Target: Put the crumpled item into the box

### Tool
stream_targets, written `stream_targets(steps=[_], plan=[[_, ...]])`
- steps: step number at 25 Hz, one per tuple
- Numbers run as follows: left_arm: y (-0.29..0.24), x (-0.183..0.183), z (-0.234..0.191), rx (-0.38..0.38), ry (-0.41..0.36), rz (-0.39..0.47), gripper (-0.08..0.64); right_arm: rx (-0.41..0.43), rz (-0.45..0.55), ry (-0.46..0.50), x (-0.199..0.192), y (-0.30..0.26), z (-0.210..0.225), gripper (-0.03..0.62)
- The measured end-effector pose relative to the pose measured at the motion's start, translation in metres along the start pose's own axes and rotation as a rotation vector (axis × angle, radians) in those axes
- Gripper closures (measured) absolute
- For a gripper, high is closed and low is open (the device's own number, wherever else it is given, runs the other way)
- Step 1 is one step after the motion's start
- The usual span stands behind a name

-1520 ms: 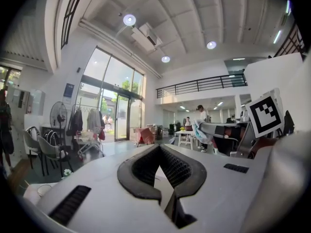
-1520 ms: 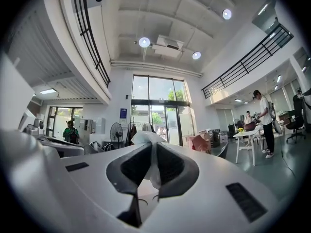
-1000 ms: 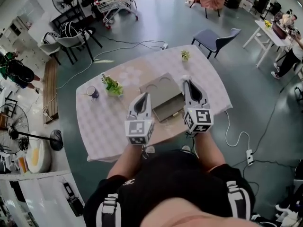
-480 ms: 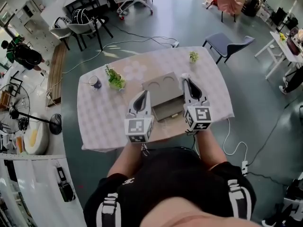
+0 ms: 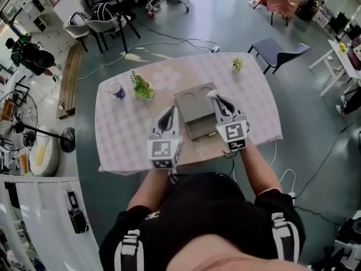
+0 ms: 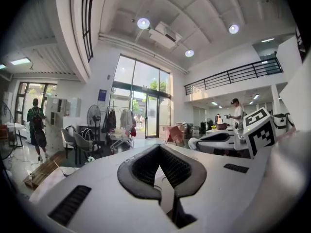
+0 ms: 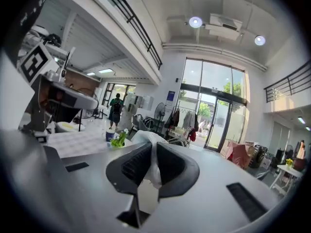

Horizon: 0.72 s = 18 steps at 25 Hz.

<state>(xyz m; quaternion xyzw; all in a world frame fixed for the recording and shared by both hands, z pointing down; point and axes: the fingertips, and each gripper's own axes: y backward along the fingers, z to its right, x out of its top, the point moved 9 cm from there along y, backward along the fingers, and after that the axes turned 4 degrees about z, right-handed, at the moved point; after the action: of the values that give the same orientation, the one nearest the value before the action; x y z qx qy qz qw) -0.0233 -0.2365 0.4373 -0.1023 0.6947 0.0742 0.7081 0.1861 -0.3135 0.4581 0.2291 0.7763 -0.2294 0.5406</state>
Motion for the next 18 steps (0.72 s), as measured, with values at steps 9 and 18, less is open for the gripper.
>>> stream_targets(steps=[9,18], plan=[[0.015,-0.007,-0.015,0.019,0.003,-0.017,0.569,0.091,-0.126,0.13,-0.04,-0.014,-0.029,0.561],[0.028,-0.012,-0.024,0.049,0.011,-0.033,0.569,0.137,-0.25,0.172,-0.086,-0.021,-0.047,0.561]])
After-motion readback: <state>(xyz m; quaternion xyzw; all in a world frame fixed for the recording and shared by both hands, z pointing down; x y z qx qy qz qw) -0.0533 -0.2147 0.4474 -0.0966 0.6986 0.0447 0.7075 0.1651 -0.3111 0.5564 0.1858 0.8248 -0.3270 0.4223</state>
